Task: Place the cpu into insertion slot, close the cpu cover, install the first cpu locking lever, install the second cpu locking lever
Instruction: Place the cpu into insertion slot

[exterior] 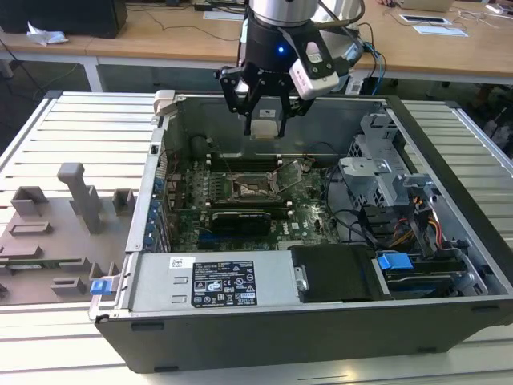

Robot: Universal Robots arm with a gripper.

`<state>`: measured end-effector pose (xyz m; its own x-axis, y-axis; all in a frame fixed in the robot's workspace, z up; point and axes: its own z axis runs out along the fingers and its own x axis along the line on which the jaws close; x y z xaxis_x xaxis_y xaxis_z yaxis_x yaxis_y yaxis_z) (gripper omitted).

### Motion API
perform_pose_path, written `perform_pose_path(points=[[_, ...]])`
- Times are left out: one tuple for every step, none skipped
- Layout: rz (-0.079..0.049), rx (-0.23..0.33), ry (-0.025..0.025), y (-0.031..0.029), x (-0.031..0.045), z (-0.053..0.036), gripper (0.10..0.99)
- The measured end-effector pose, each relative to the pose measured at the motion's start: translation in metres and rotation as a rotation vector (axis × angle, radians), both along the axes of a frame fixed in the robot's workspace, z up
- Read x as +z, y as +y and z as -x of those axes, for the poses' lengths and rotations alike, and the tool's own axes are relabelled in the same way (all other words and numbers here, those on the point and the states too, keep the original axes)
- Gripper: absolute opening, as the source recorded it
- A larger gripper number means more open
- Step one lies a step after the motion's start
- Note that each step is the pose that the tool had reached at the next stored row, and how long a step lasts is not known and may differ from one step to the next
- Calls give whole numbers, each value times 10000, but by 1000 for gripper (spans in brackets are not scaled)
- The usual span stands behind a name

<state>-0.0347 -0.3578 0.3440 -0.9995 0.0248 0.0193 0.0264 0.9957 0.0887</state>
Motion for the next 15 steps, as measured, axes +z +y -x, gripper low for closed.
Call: perform_pose_path(points=[[-1, 0, 0, 0, -15, 0, 545], [-1, 0, 0, 0, -28, 0, 545], [-1, 0, 0, 0, -40, 0, 545], [0, 0, 0, 0, -51, 0, 545], [0, 0, 0, 0, -59, 0, 545], [0, 0, 0, 0, -65, 0, 545], [0, 0, 0, 0, -72, 0, 545], [0, 0, 0, 0, -77, 0, 545], [0, 0, 0, 0, -85, 0, 545], [-1, 0, 0, 0, -95, 0, 545], [0, 0, 0, 0, -107, 0, 545], [-1, 0, 0, 0, -116, 0, 545], [-1, 0, 0, 0, -122, 0, 545], [-1, 0, 0, 0, -126, 0, 545], [-1, 0, 0, 0, -139, 0, 545]])
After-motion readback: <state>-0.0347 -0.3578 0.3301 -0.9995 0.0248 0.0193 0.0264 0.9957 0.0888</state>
